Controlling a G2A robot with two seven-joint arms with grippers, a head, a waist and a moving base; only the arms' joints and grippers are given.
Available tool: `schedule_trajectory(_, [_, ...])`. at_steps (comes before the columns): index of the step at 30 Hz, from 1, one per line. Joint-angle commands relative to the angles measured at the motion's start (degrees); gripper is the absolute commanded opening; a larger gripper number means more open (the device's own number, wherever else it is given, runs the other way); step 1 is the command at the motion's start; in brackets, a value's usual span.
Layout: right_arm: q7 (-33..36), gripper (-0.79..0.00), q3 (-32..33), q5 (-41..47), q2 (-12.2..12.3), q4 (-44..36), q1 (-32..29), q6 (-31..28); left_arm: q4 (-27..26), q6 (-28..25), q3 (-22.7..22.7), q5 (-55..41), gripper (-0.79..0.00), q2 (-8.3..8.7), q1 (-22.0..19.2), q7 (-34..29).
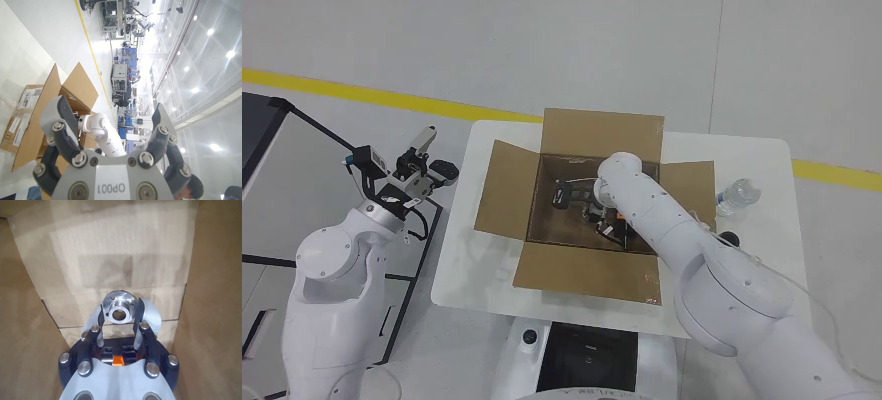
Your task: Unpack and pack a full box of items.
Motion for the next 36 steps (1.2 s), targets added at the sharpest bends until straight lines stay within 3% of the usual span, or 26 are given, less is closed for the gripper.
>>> schedule_trajectory(1, [-0.01, -0.529, -0.06, -0.21, -0.12, 0.00, 0.01, 0.03, 0.00, 0.00, 0.00, 0.00, 0.000, 0.00, 0.00, 0.00])
schedule_trajectory(8, [0.08, -0.579, -0.06, -0.49, -0.61, 0.52, -0.09, -0.04, 0.00, 0.00, 0.00, 0.00, 0.000, 0.00, 0.00, 0.00])
schedule_trajectory(13, [0.29, -0.511, -0.07, -0.69, -0.90, 1.07, -0.19, -0.34, 0.00, 0.00, 0.00, 0.00, 0.000, 0.00, 0.00, 0.00])
schedule_trajectory(16, [0.30, -0.517, 0.00, -0.71, -1.06, 1.40, -0.15, -0.45, 0.00, 0.00, 0.00, 0.00, 0.000, 0.00, 0.00, 0.00])
schedule_trajectory(19, [0.32, -0.551, 0.03, -0.79, -1.19, 1.64, -0.14, -0.40, 0.00, 0.00, 0.00, 0.00, 0.000, 0.00, 0.00, 0.00])
schedule_trajectory(20, [0.27, -0.597, 0.08, -0.73, -1.22, 1.70, -0.17, -0.30, 0.00, 0.00, 0.00, 0.00, 0.000, 0.00, 0.00, 0.00])
schedule_trajectory(22, [0.31, -0.785, 0.09, -0.80, -1.32, 1.82, -0.22, -0.15, 0.00, 0.00, 0.00, 0.00, 0.000, 0.00, 0.00, 0.00])
schedule_trajectory(36, [0.71, -0.785, 1.53, 0.95, -1.27, 1.58, 2.60, -2.60, 0.00, 0.00, 0.00, 0.00, 0.000, 0.00, 0.00, 0.00])
